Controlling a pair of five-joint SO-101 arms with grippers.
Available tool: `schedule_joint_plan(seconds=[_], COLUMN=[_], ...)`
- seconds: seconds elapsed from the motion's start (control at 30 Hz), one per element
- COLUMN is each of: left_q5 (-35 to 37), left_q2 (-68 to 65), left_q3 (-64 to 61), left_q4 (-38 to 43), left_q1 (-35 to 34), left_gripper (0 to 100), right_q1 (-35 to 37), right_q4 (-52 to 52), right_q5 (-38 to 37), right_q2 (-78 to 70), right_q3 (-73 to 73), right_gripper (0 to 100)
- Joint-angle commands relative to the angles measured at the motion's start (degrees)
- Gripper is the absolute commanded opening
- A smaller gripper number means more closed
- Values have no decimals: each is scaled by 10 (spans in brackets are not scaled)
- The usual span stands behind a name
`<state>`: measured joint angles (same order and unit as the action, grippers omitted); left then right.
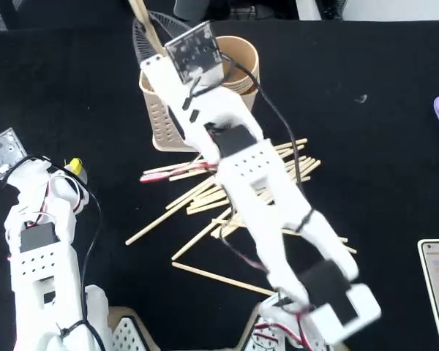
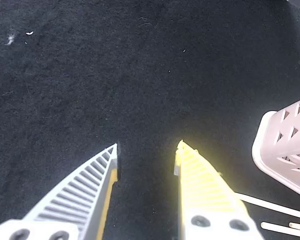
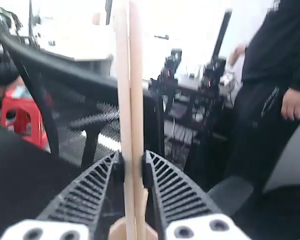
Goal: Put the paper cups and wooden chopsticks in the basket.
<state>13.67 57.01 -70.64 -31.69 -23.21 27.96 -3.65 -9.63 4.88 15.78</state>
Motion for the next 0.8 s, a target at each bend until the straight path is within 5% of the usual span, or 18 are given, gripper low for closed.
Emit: schedule_joint_plan(seconds=[0.0,0.2,0.6,0.77], left_q5=[-4,-4,-11,-91], left_q2=[11,11,11,7], left_q3=[6,6,12,87], left_q4=[14,14,6,-101], left_q1=[5,8,9,26], left_gripper=[188,188,188,191], right_q1=[-10,-9,-13,-82], right_q4=[58,274,578,757], right_q5=[3,35,78,77], right_q2=[2,19,90,186], right_q3=[-41,-126,-354,-374], right_gripper=[16,159,163,162])
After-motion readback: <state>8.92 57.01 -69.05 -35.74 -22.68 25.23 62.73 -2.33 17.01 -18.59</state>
